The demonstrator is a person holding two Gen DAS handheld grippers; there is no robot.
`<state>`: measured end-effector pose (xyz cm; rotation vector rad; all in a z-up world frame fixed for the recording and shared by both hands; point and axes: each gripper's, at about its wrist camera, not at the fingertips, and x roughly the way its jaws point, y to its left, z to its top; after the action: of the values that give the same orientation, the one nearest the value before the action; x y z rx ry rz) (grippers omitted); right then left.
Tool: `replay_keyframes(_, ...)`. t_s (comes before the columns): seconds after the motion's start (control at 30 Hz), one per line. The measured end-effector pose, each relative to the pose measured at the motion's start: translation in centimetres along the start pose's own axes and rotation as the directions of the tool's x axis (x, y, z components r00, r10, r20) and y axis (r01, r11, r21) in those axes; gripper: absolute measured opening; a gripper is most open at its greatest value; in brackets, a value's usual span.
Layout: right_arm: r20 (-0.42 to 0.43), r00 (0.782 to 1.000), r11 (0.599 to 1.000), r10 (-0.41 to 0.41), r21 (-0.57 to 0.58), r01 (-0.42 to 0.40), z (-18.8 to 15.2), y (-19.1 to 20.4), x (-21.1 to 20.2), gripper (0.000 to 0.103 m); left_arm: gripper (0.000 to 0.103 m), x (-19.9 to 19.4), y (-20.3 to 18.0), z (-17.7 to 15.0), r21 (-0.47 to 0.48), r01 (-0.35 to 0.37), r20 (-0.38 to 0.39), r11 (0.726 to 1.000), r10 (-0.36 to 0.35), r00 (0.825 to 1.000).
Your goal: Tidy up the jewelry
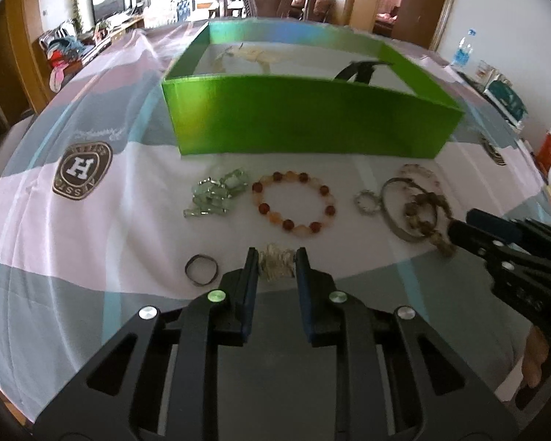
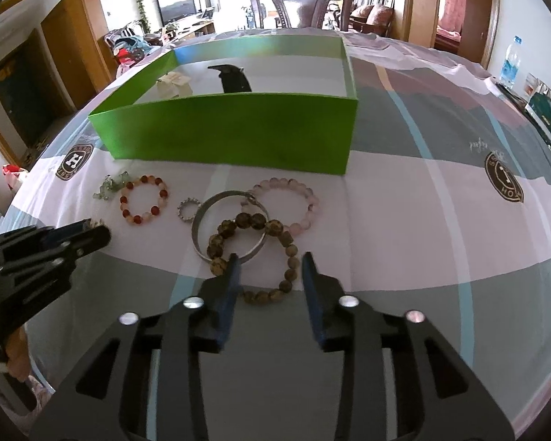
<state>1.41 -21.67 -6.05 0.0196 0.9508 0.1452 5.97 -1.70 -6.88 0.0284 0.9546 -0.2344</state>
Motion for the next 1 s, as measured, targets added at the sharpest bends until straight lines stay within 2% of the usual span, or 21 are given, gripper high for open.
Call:
replay_keyframes(0.13, 0.013, 1.0, 1.0, -0.016, 0.011, 0.016, 0.0, -0.5, -0.6, 0.04, 0.035, -1.4, 1.6, 0.1, -0.029, -0.044, 0.037, 0.999, 0.045, 0.998)
replay_keyframes(0.47, -0.005, 1.0, 0.999, -0.022, 0.035, 0.022, -0.5, -1.6, 0.0, 0.04, 0.036, -0.6, 5.9, -0.2, -0.117, -0.129, -0.008, 0.985, 0.128, 0.992)
replay_keyframes(0.67, 0.004, 1.0, 0.998, -0.022, 0.051, 0.022, -0.5, -2.4, -0.2, 0.04, 0.042, -1.1, 6.3, -0.8, -0.115, -0.139, -0.01, 0.984, 0.138, 0.99)
replay_keyframes(0.73, 0.007, 1.0, 0.999, -0.016, 0.05, 0.015, -0.6, -2.5, -0.4, 0.04, 0.049, -1.3, 5.9, -1.1, -0.095, -0.133, -0.006, 0.987, 0.133, 0.991)
replay_keyframes(1.0, 0.006, 1.0, 1.0, 0.021, 0.008, -0.021, -0.6, -1.1, -0.2, 0.04, 0.052, -1.5, 4.0, -1.5, -0.05, -0.099, -0.004, 0.994, 0.099, 0.995)
